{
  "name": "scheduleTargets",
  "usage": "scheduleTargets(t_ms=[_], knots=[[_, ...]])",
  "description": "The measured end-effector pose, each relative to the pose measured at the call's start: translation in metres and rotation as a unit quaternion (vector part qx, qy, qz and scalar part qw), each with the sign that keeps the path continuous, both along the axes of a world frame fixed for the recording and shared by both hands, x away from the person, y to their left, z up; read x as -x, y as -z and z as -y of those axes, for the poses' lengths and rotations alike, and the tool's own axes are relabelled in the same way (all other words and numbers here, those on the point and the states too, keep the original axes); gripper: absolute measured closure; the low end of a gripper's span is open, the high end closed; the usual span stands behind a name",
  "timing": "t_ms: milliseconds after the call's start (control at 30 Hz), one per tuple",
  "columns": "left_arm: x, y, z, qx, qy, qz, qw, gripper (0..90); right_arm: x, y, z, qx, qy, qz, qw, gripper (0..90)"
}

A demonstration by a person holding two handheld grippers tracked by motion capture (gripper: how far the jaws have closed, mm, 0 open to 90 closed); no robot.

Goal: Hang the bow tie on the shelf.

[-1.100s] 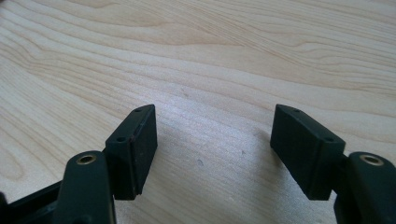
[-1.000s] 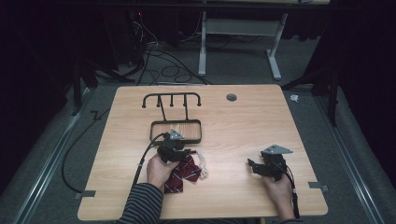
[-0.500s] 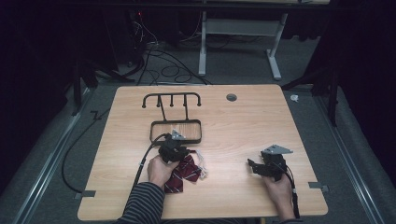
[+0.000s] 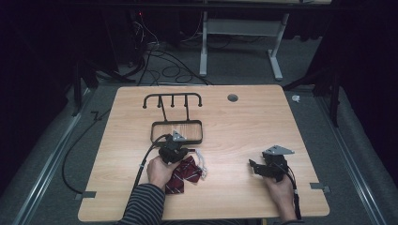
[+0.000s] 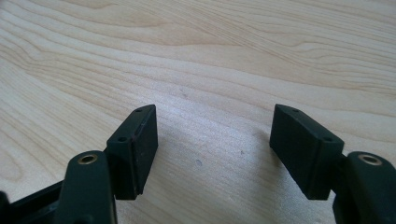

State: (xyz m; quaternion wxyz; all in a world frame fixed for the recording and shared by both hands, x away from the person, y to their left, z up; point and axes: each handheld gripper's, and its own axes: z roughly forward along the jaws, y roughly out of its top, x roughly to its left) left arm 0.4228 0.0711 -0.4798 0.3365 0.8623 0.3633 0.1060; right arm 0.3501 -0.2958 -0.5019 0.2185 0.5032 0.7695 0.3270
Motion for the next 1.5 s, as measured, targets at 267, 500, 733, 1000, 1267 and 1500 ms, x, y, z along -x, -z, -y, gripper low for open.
scheduleTargets(t_ms=[267,500,733,1000,1267,1500], knots=[[0.015,-0.024,-0.012,0.017,-0.006,0.038,0.9991,89.8,0.0,0.0,0.0,0.0,-0.001,0.0,1.0,33.6],[0.026,-0.042,-0.025,0.036,-0.012,0.057,0.9977,89.8,0.0,0.0,0.0,0.0,-0.002,0.0,1.0,33.5],[0.032,-0.056,-0.037,0.063,-0.022,0.072,0.9952,89.8,0.0,0.0,0.0,0.001,-0.002,0.001,1.0,33.4],[0.04,-0.07,-0.049,0.079,-0.033,0.09,0.9922,89.8,0.0,0.0,0.0,0.001,-0.003,0.001,1.0,33.4],[0.045,-0.082,-0.054,0.081,-0.041,0.108,0.99,89.8,0.0,0.0,0.0,0.001,-0.003,0.001,1.0,33.4],[0.049,-0.093,-0.063,0.09,-0.057,0.123,0.9867,89.9,0.0,0.0,0.0,0.001,-0.003,0.001,1.0,33.3]])
